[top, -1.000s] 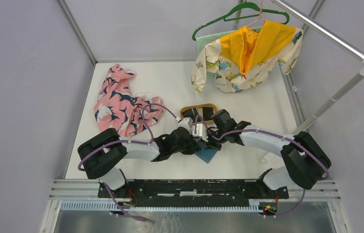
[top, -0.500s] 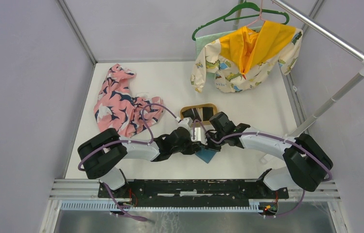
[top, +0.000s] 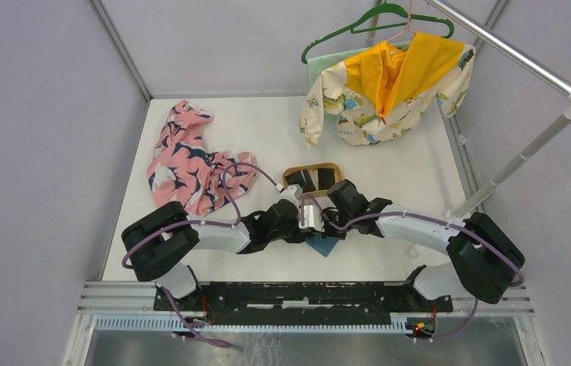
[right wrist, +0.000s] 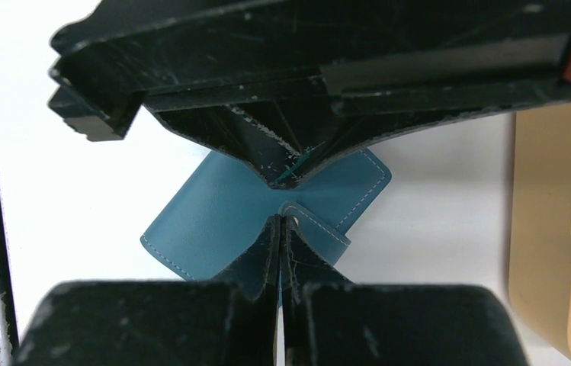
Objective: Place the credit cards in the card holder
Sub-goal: Close the card holder at the center of the board.
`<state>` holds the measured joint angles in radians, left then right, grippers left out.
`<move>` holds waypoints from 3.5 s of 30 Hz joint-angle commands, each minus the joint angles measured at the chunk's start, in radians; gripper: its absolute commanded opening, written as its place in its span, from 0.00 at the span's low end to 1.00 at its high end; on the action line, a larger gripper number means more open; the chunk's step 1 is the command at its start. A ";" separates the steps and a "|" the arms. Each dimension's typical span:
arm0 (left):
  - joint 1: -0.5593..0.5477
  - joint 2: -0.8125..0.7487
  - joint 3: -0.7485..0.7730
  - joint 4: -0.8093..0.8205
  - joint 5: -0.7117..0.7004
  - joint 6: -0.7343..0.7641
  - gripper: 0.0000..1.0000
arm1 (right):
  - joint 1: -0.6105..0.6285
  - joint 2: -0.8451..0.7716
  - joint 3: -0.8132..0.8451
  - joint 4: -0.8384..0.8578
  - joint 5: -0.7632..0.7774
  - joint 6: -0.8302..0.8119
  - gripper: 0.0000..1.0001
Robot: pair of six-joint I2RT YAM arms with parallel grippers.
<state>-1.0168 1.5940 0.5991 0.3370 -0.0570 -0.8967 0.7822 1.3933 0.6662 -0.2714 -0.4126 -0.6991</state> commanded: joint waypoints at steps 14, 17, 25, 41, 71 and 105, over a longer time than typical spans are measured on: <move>-0.001 -0.030 -0.017 -0.009 -0.026 0.039 0.02 | 0.043 -0.008 -0.112 -0.129 0.111 -0.026 0.00; -0.002 -0.032 -0.018 -0.005 -0.020 0.039 0.02 | 0.046 -0.005 -0.117 -0.133 0.117 -0.033 0.00; 0.000 -0.036 -0.020 0.017 -0.003 0.038 0.02 | 0.058 -0.005 -0.106 -0.126 0.134 -0.034 0.00; -0.002 -0.064 -0.039 0.075 0.029 0.027 0.02 | 0.034 0.055 -0.004 -0.109 0.112 0.004 0.00; 0.047 0.157 -0.003 0.310 0.150 -0.071 0.02 | 0.020 0.044 -0.012 -0.110 0.088 -0.002 0.00; -0.017 0.384 -0.229 0.506 0.127 -0.165 0.02 | 0.063 0.206 0.192 -0.261 0.222 -0.028 0.00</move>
<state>-0.9855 1.8923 0.4385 1.1046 0.0254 -1.0649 0.8379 1.5311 0.8501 -0.5083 -0.2935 -0.7082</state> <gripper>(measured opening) 0.025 0.004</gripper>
